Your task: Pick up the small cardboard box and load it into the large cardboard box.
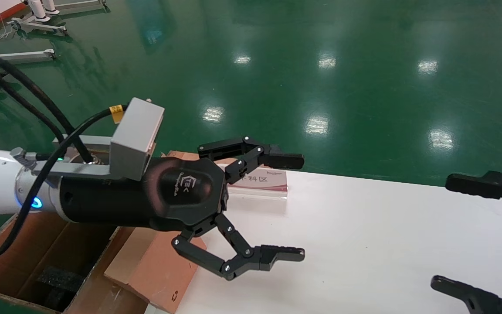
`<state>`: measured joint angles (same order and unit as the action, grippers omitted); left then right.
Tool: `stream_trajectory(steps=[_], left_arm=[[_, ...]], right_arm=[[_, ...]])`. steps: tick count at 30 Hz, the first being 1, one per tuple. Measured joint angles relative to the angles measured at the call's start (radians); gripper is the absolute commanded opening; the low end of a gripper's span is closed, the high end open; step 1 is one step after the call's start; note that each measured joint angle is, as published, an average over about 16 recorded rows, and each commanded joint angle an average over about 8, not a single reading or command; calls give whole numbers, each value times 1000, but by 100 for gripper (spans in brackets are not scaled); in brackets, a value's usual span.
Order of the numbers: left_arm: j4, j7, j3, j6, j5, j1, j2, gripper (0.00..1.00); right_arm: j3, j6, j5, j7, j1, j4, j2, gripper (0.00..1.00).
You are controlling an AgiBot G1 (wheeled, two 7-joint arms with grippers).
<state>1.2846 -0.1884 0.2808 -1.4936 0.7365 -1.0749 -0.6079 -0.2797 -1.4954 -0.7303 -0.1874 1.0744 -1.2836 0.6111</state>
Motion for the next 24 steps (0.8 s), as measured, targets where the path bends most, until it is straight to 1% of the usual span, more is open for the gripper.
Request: stream_trajectory(steps=[7,10,16,24], left_arm=[[15,-16,12,16,40,-12,9,100],[26,-28,27,25,88,-30,18,100],[53,-81,88,27,270,-130,29,100],[71,-199,224,-25,558,-339,3,100]], right_arm=[[0,0,0,0,0,0,0,100],[0,0,0,0,0,0,0,100],[-1,0,0,1,1,1,0,100],[-2,0,1,1,1,1,0,100]])
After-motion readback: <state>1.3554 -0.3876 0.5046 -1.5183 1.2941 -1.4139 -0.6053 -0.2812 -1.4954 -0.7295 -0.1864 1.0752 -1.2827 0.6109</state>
